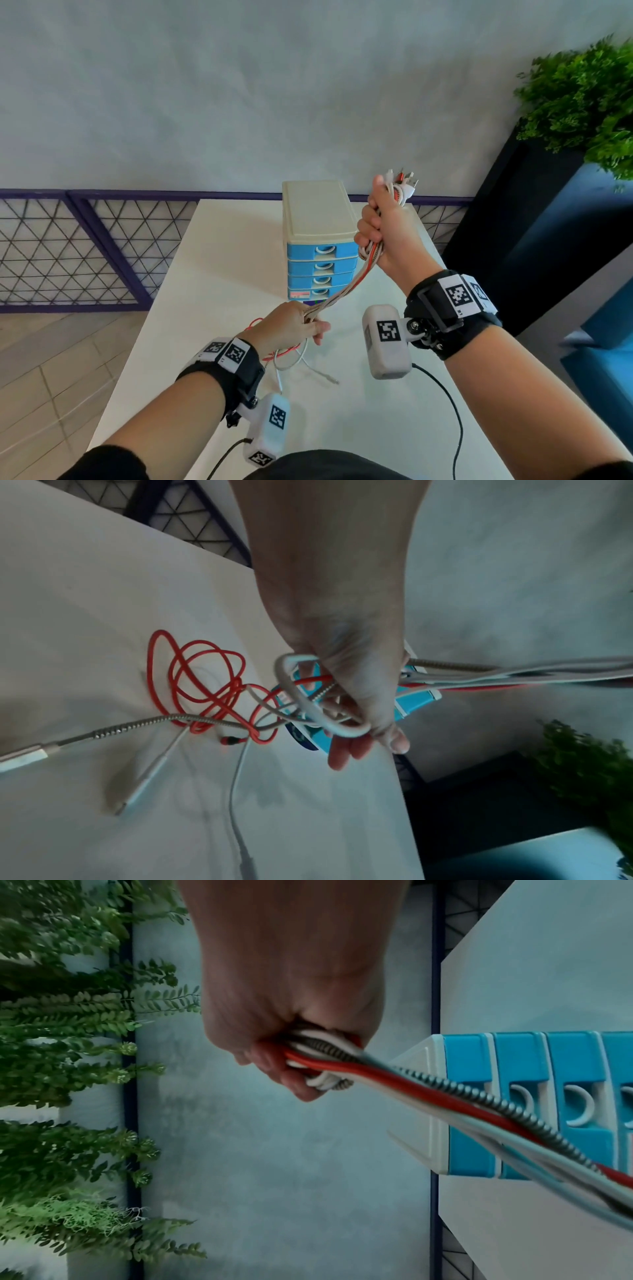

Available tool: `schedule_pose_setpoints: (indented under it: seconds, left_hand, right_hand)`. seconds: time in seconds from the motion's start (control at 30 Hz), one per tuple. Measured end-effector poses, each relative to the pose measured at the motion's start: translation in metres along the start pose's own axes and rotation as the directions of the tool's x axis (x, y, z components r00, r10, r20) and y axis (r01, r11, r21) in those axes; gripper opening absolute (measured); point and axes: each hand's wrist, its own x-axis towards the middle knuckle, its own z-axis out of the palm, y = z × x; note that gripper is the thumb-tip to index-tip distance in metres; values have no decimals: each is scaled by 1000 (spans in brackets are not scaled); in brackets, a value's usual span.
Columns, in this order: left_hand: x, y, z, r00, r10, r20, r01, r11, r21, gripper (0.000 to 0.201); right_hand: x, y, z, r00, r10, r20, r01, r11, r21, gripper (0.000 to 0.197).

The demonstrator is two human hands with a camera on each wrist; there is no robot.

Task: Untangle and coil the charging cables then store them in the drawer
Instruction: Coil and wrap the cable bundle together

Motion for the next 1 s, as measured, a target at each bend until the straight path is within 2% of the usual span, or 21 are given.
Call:
schedule_pose_setpoints:
  seconds: [0.07,0.13,0.27,0.4,0.5,0.57,0.67,0.73,0.8,0.83,0.9,0.97,1.0]
  left_hand:
    - [3,-16,1,998,-66,14,65,996,54,31]
    - [3,-31,1,992,-128,-4,127,983,130,22]
    - [2,-38,-1,994,-111,-22,113,986,123,7]
    - [4,-43,-5,996,-80,-37,85,984,155,60]
    - [6,-50,-12,992,-87,-92,107,965,240,72]
    - [3,-50,-18,980,-158,-124,192,918,347,62]
    - [0,-50,-19,982,-112,-155,183,792,583,33]
    - [-3,-44,-16,985,-29,-170,140,710,690,45]
    - [-4,-42,-18,985,42,-169,97,671,735,54]
    - [-4,-42,-20,983,53,-173,90,687,721,54]
    - [-2,-47,-24,982,39,-183,78,802,592,44]
    - [4,-50,-26,991,-3,-135,48,943,328,29]
    - [6,-46,-27,996,-19,-84,33,983,178,33]
  right_hand:
    - [0,-5,-2,999,-31,-14,31,999,-15,41]
    - [0,-8,-5,997,-64,-30,63,997,-34,41]
    - [0,-9,-4,993,-104,-46,101,993,-65,41]
    - [3,-12,-1,975,-214,-58,198,958,-209,46]
    - [4,-15,-3,970,-226,-90,211,965,-155,44]
    - [6,-18,-4,970,-218,-103,206,972,-115,42]
    - [6,-16,-2,967,-232,-104,218,967,-130,42]
    - [5,-13,-1,965,-244,-94,228,961,-154,42]
    - [5,-12,-1,963,-256,-86,235,951,-198,43]
    - [6,-11,-3,963,-256,-86,233,949,-214,44]
    - [7,-8,-5,967,-241,-85,217,950,-225,46]
    - [7,-4,-7,974,-214,-74,193,956,-220,46]
    - [7,-3,-7,979,-192,-70,173,961,-215,46]
